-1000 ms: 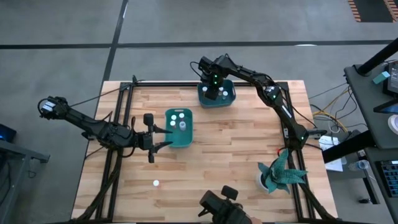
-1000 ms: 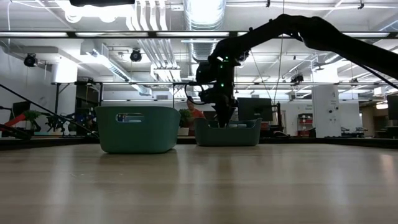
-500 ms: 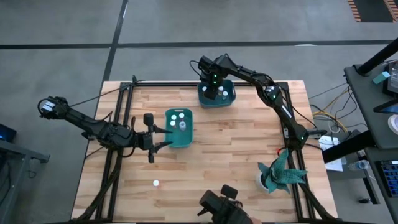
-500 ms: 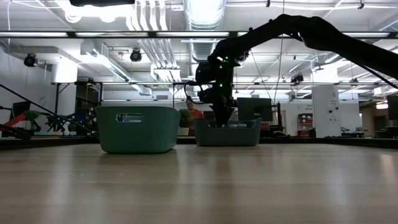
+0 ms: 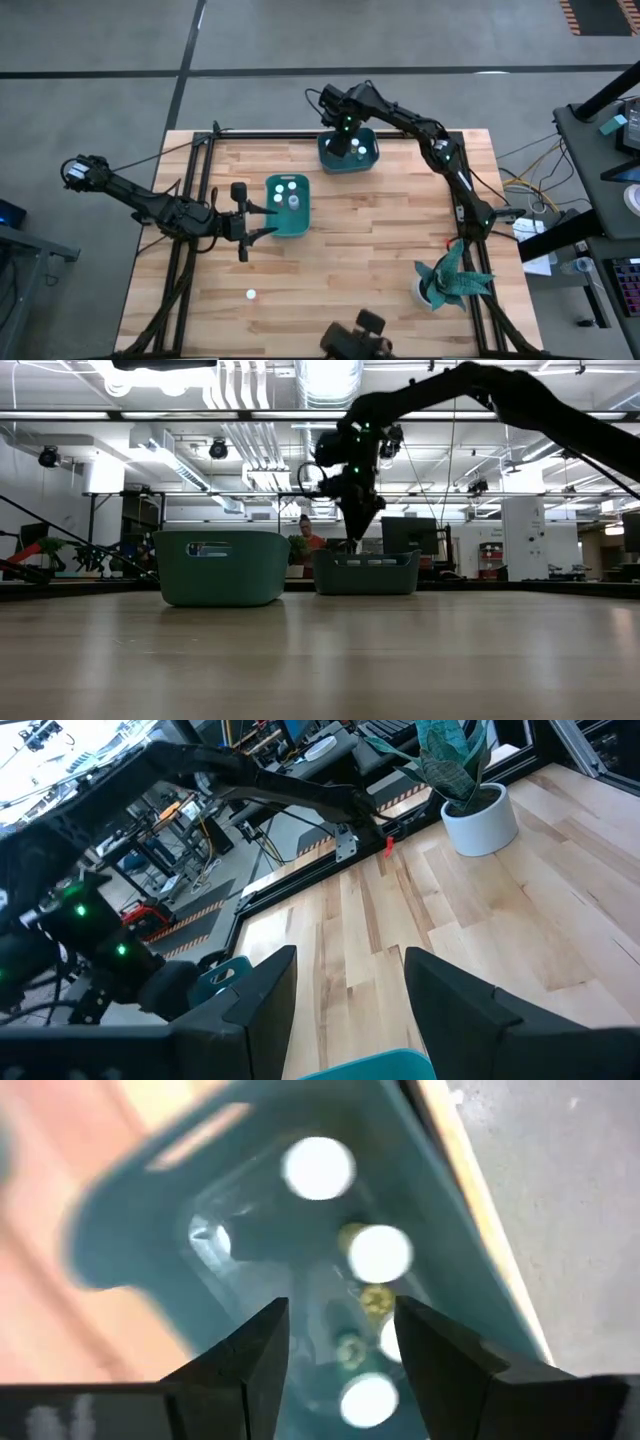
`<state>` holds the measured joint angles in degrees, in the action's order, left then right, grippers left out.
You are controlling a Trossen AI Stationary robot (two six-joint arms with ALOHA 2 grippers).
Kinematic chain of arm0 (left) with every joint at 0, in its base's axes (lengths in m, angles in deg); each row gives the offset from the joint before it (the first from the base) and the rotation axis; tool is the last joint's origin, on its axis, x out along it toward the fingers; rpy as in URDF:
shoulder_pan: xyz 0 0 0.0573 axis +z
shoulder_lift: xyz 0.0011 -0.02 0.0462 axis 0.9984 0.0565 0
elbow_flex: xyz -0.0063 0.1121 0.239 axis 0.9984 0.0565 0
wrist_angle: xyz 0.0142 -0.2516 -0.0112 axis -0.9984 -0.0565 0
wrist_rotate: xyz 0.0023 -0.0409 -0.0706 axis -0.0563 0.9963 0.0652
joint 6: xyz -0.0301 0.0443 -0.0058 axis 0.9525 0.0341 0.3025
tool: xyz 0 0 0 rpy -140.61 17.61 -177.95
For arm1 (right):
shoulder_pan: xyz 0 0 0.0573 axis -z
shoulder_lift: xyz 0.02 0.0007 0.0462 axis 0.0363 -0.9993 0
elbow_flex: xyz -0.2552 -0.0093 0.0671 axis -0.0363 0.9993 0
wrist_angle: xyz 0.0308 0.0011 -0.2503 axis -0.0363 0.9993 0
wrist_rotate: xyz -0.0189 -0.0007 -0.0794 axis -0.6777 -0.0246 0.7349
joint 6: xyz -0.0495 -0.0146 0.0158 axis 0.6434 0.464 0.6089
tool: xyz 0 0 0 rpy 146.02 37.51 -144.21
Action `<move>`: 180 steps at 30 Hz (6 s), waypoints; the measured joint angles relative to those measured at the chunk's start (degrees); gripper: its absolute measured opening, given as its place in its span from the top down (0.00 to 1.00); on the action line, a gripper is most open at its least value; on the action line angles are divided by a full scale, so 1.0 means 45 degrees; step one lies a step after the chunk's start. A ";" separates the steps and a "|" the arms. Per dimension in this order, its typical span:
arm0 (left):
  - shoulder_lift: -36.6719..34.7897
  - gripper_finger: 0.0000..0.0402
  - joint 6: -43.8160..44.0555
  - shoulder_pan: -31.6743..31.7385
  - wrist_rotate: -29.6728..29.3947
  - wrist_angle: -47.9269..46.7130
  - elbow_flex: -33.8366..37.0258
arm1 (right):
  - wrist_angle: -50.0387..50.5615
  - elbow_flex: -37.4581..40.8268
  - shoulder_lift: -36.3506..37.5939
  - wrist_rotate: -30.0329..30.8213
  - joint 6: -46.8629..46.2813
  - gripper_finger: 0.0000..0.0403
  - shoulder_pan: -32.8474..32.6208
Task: Pick and place medicine bottles into bin by pill shape (circle, oval)
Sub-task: Put the pink tablet pill bottle into the blue bin
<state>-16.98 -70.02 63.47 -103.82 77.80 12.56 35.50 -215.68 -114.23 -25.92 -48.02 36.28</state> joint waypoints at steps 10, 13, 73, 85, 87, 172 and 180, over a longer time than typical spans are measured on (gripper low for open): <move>0.0004 0.57 0.0086 0.0000 -0.0004 0.0010 0.0015 | 0.0042 0.0329 0.1432 -0.0035 -0.0495 0.57 -0.2691; 0.0003 0.57 0.0118 0.0000 -0.0004 0.0015 0.0029 | -0.0040 0.0634 0.1900 0.0066 -0.0739 0.57 -0.3644; 0.7090 0.57 0.3784 0.0005 -0.0096 0.8490 -0.3085 | -1.9278 2.4742 2.1161 0.0831 0.2132 0.57 -0.9293; 0.8299 0.57 0.4582 0.0005 -0.1546 0.8329 -0.4693 | -2.3031 2.6713 2.2161 0.0170 0.3467 0.57 -0.9233; 0.8381 0.57 0.5315 0.0005 -0.1780 0.7822 -0.4993 | -2.3173 2.6814 2.2245 0.0169 0.3455 0.57 -0.9110; 0.8480 0.33 2.8396 -0.4011 0.5756 -1.0510 -0.5664 | -2.3351 2.6869 2.2388 0.0321 0.2882 0.59 -0.8385; 0.9189 0.36 2.8325 -0.4076 0.6242 -1.0501 -0.5421 | -2.3328 2.6869 2.2383 0.0316 0.2929 0.59 -0.8385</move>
<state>24.36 57.44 45.13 -75.73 30.54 -11.84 -69.48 -94.76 -13.51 -24.49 -34.84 -1.45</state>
